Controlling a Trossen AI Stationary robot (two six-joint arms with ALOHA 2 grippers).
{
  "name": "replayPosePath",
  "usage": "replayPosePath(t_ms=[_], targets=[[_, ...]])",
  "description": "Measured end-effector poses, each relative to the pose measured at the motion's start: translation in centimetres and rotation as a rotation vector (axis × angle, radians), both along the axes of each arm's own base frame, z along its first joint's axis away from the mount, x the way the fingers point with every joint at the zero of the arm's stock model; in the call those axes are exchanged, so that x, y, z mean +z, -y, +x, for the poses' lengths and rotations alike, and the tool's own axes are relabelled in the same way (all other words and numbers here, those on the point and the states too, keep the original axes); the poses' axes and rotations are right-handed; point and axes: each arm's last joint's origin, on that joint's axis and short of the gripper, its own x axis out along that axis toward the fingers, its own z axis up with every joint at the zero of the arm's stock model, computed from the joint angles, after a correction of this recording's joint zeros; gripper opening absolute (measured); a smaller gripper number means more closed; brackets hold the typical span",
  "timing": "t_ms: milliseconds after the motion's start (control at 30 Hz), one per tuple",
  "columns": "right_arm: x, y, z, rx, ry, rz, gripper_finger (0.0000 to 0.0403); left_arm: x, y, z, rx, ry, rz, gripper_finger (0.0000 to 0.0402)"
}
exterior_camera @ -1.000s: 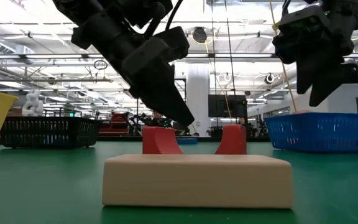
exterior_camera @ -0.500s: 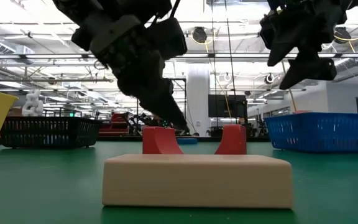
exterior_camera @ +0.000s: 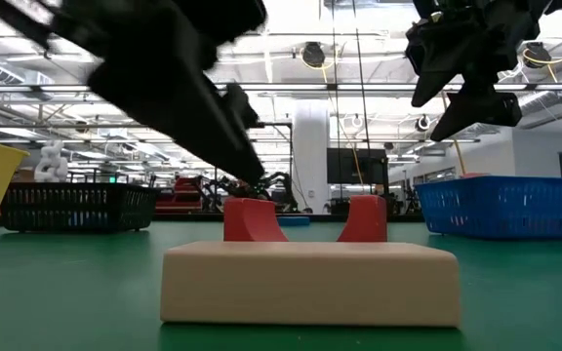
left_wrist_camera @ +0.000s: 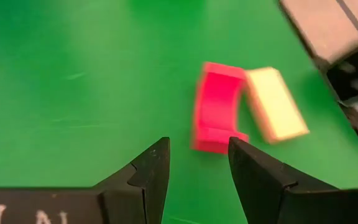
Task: Sort & place blocks by color
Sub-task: Put the red block into the yellow bin
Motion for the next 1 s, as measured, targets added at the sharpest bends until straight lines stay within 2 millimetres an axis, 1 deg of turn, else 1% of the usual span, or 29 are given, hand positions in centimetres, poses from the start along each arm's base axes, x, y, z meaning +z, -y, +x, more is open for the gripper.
replayPosePath(t_ms=[133,233,367,533,667,767,867,1000], targets=[[0.0,0.0,0.0,-0.007,0.002,-0.008,0.0233,0.0,2.3,-1.0,-0.091,0.062,0.113,0.0163],[0.0,0.1,0.0,-0.030,0.007,-0.032,0.0233,0.5,3.3,-1.1,-0.128,0.166,0.189,0.0164],[0.0,0.1,0.0,-0.035,0.010,-0.036,0.0233,1.0,3.6,-0.8,-0.071,0.254,0.226,0.0164],[0.0,0.1,0.0,-0.035,0.011,-0.035,0.0233,1.1,3.5,-0.6,-0.025,0.256,0.188,0.0164],[0.0,0.1,0.0,-0.035,0.011,-0.035,0.0233,0.8,4.0,-0.8,-0.035,0.244,0.178,0.0164],[-0.1,0.1,0.1,-0.037,0.022,-0.035,0.0233,0.3,4.3,-0.6,-0.032,0.256,0.163,0.0164],[-0.7,0.1,0.1,-0.037,0.047,-0.028,0.0233,-0.8,4.7,-0.4,-0.034,0.256,0.165,0.0164],[-1.8,0.2,-0.1,-0.052,0.066,-0.005,0.0233,-2.7,4.7,-0.2,-0.005,0.234,0.253,0.0164]])
